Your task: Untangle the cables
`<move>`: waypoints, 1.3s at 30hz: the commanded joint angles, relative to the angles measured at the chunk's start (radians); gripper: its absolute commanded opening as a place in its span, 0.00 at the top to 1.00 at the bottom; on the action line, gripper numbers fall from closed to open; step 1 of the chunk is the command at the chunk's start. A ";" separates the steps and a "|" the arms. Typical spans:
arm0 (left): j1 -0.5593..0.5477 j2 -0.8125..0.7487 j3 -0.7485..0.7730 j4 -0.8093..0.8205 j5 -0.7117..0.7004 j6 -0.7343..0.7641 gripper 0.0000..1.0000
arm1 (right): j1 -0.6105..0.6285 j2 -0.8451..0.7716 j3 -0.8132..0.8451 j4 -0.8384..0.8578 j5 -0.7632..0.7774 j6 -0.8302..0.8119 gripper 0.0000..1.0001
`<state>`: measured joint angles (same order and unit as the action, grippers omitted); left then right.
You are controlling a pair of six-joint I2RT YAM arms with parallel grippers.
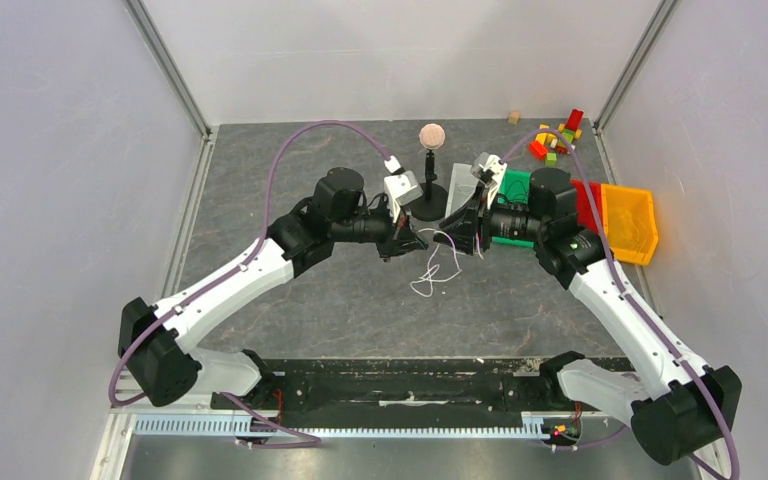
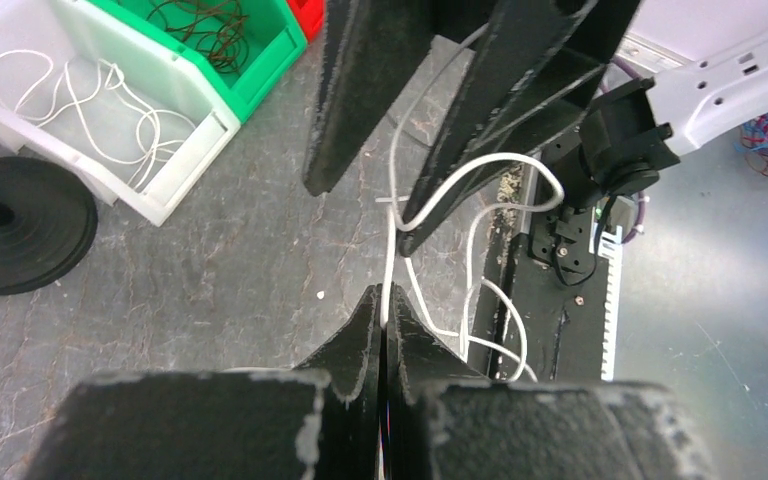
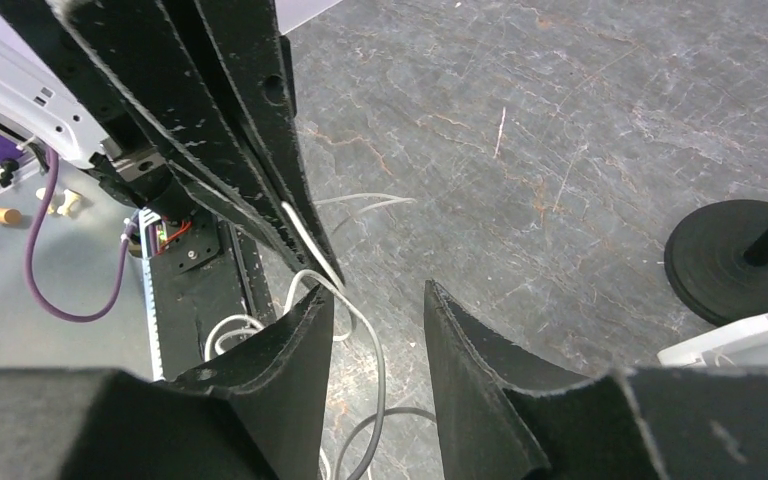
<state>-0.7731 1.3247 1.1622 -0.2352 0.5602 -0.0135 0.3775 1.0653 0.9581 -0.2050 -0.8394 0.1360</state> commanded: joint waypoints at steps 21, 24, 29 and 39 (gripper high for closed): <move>0.022 0.009 0.038 0.061 0.174 -0.074 0.97 | -0.006 -0.044 -0.015 0.103 0.088 -0.044 1.00; 0.059 0.000 0.018 0.080 0.163 -0.107 0.95 | -0.035 -0.051 -0.012 0.104 0.134 -0.052 1.00; 0.080 0.003 0.021 0.044 0.078 -0.097 0.37 | -0.088 -0.045 0.005 0.112 0.165 -0.039 1.00; 0.166 -0.054 -0.048 0.045 -0.073 -0.104 0.29 | -0.178 0.097 0.085 0.107 0.503 -0.188 1.00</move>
<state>-0.6189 1.3186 1.1217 -0.1932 0.5617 -0.1078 0.2001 1.0931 0.9768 -0.1276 -0.5213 0.0395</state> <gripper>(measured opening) 0.707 0.026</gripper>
